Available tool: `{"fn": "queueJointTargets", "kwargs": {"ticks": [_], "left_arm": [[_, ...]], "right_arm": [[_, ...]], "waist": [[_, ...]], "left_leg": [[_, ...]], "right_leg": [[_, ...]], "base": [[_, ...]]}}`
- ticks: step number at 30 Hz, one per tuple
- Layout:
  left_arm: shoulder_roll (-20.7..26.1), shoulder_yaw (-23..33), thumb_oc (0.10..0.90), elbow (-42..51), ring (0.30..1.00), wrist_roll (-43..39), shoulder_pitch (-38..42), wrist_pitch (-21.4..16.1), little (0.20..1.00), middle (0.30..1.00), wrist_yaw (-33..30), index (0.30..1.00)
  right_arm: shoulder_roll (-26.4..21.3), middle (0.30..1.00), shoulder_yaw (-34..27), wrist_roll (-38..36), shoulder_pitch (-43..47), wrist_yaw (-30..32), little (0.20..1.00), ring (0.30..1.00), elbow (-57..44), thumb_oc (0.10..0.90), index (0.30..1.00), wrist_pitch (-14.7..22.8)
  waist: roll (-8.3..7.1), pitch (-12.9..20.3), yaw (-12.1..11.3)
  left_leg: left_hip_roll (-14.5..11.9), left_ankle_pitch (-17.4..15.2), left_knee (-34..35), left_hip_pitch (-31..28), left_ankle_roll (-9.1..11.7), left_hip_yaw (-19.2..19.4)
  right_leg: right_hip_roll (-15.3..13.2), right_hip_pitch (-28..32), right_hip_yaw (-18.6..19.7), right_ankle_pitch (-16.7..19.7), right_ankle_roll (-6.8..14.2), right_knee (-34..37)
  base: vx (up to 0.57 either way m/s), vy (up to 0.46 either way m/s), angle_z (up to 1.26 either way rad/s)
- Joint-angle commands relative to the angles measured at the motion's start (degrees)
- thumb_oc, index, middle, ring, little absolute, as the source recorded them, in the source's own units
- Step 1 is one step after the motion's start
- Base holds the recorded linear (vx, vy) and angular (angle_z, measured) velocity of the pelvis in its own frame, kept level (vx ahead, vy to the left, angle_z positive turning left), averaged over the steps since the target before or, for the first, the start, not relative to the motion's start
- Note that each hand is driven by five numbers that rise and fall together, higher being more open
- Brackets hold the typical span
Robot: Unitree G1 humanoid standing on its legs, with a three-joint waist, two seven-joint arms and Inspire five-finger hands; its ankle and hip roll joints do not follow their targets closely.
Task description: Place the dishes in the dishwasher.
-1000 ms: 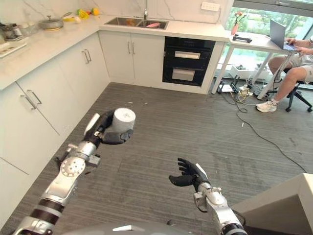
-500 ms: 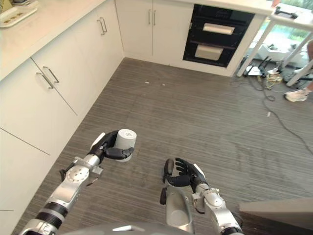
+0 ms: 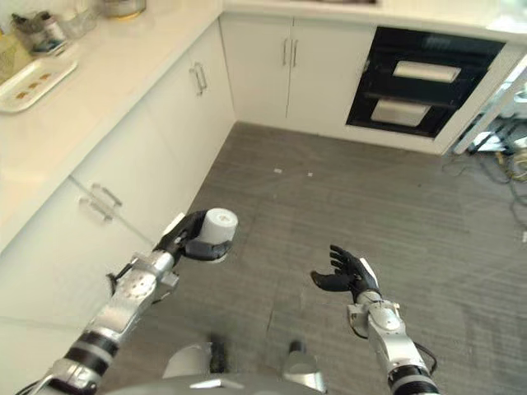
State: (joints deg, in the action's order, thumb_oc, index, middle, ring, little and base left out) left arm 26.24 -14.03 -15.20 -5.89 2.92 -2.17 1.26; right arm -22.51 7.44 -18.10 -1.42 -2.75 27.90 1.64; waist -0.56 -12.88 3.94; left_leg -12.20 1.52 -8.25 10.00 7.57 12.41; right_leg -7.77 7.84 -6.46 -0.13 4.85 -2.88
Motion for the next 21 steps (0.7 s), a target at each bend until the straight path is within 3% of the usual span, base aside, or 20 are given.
{"fn": "queueJointTargets", "kwargs": {"ticks": [1,2,4,5,7,11,12,13,14,18,19,20,21], "left_arm": [[4.02,3.8,0.4,9.4,0.3,3.64,1.09,-4.47,0.3,0.3,-0.87,0.3],[4.04,3.76,0.4,9.4,0.3,3.63,1.17,-4.46,0.3,0.3,-0.87,0.3],[3.79,4.32,0.4,8.88,0.3,4.56,1.93,-4.59,0.3,0.3,-0.76,0.3],[4.41,4.11,0.4,8.57,0.3,4.98,2.4,-4.53,0.3,0.3,-0.83,0.3],[4.6,4.42,0.4,8.49,0.3,4.96,2.5,-4.39,0.3,0.3,-0.94,0.3],[4.6,4.44,0.4,8.49,0.3,4.96,2.47,-4.39,0.3,0.3,-0.93,0.3],[4.72,5.66,0.4,8.63,0.3,5.11,2.44,-5.78,0.3,0.3,-1.38,0.3],[4.25,5.74,0.4,7.88,0.3,5.39,3.36,-6.06,0.3,0.3,-1.56,0.3],[3.51,5.94,0.4,6.94,0.3,6.43,4.59,-6.17,0.3,0.3,-2.25,0.3],[2.0,5.22,0.4,5.73,0.3,6.94,6.12,-6.75,0.3,0.3,-2.23,0.3],[1.16,5.33,0.4,5.59,0.3,6.35,5.46,-6.89,0.3,0.3,-2.51,0.3],[1.11,5.34,0.4,5.59,0.3,6.36,5.44,-6.91,0.3,0.3,-2.54,0.3],[-0.09,4.61,0.4,4.5,0.3,4.76,5.53,-6.73,0.3,0.3,-3.19,0.3]], "right_arm": [[-0.47,0.9,2.64,0.69,1.29,-2.57,0.9,0.9,-5.32,0.8,0.9,3.37],[-0.45,0.9,2.57,0.7,1.28,-2.57,0.9,0.9,-5.39,0.8,0.9,3.32],[0.63,0.9,2.49,1.02,1.36,-2.94,0.9,0.9,-6.02,0.8,0.9,3.43],[1.74,0.9,3.05,1.58,1.85,-3.35,0.9,0.9,-6.5,0.8,0.9,3.04],[1.98,0.9,3.45,2.08,2.41,-3.63,0.9,0.9,-6.57,0.8,0.9,2.64],[1.98,0.9,3.47,2.08,2.4,-3.62,0.9,0.9,-6.57,0.8,0.9,2.64],[1.48,0.9,3.71,2.13,2.75,-4.02,0.9,0.9,-7.08,0.8,0.9,2.67],[1.28,0.9,3.83,2.0,2.47,-4.12,0.9,0.9,-7.56,0.8,0.9,2.79],[0.96,0.9,4.18,2.28,2.76,-4.35,0.9,0.9,-8.48,0.8,0.9,2.82],[-0.02,0.9,4.14,3.3,2.29,-4.46,0.9,0.9,-10.25,0.8,0.9,2.69],[-0.58,0.9,4.21,3.24,2.63,-4.39,0.9,0.9,-11.01,0.8,0.9,2.7],[-0.64,0.9,4.22,3.22,2.62,-4.39,0.9,0.9,-11.06,0.8,0.9,2.66],[-1.24,0.9,4.87,3.2,3.09,-3.88,0.9,0.9,-11.31,0.8,0.9,2.58]], "waist": [[1.44,4.06,0.61],[1.42,4.19,0.53],[1.81,3.73,1.12],[2.74,3.67,2.19],[3.07,3.54,2.23],[2.79,3.54,2.16],[3.87,5.48,3.83],[4.11,5.77,4.17],[4.04,5.4,4.26],[3.92,5.7,3.61],[3.27,5.99,3.46],[3.36,5.89,3.57],[3.41,5.67,3.62]], "left_leg": [[3.82,1.56,2.62,-8.04,-2.91,-2.64],[3.91,1.74,2.66,-7.79,-3.05,-2.58],[7.9,-1.74,3.98,-11.58,-6.69,0.77],[9.84,-4.1,4.8,-14.73,-8.4,1.47],[10.79,-4.15,5.73,-15.9,-9.43,3.01],[11.13,-4.29,5.75,-16.02,-9.48,3.12],[12.12,-9.38,6.32,-21.88,-6.97,4.32],[11.5,-10.44,6.71,-23.15,-5.83,4.9],[11.33,-11.35,6.91,-24.61,-4.69,6.55],[11.49,-13.69,4.67,-25.88,-3.76,7.06],[11.26,-13.02,-3.62,-25.63,-2.13,5.64],[10.96,-13.29,-4.36,-25.34,-1.92,5.54],[9.23,-6.49,-14.93,-22.5,1.31,4.0]], "right_leg": [[0.74,-1.6,-7.27,-7.49,1.52,-17.78],[0.61,-2.03,-7.19,-7.44,1.6,-18.06],[-7.73,-8.68,-9.96,4.12,4.89,-36.23],[-10.41,-11.84,-11.78,7.55,6.49,-44.03],[-12.21,-14.87,-13.26,7.66,6.37,-46.13],[-12.54,-15.05,-12.89,7.38,6.57,-46.59],[-11.65,-17.68,-19.79,2.52,6.05,-15.85],[-11.09,-17.41,-21.48,3.72,6.32,-5.4],[-12.77,-19.56,-24.8,5.35,7.17,2.61],[-12.6,-19.01,-27.69,5.65,6.96,4.78],[-12.0,-16.68,-26.79,6.68,6.07,2.5],[-11.89,-16.61,-26.89,6.48,5.98,2.38],[-9.88,-14.39,-24.33,5.81,4.63,0.42]], "base": [[0.59,0.075,-1.69],[0.45,0.175,-1.5],[0.54,0.304,-0.84],[0.53,0.27,-0.34],[0.3,0.113,-0.21],[0.27,-0.056,-0.08],[1.1,-0.399,0.31],[1.32,-0.558,-0.28],[0.42,-0.305,-0.64],[0.47,-0.33,-0.43],[0.38,-0.283,-0.18],[0.7,-0.518,-0.12],[0.31,-0.265,-0.04]]}}
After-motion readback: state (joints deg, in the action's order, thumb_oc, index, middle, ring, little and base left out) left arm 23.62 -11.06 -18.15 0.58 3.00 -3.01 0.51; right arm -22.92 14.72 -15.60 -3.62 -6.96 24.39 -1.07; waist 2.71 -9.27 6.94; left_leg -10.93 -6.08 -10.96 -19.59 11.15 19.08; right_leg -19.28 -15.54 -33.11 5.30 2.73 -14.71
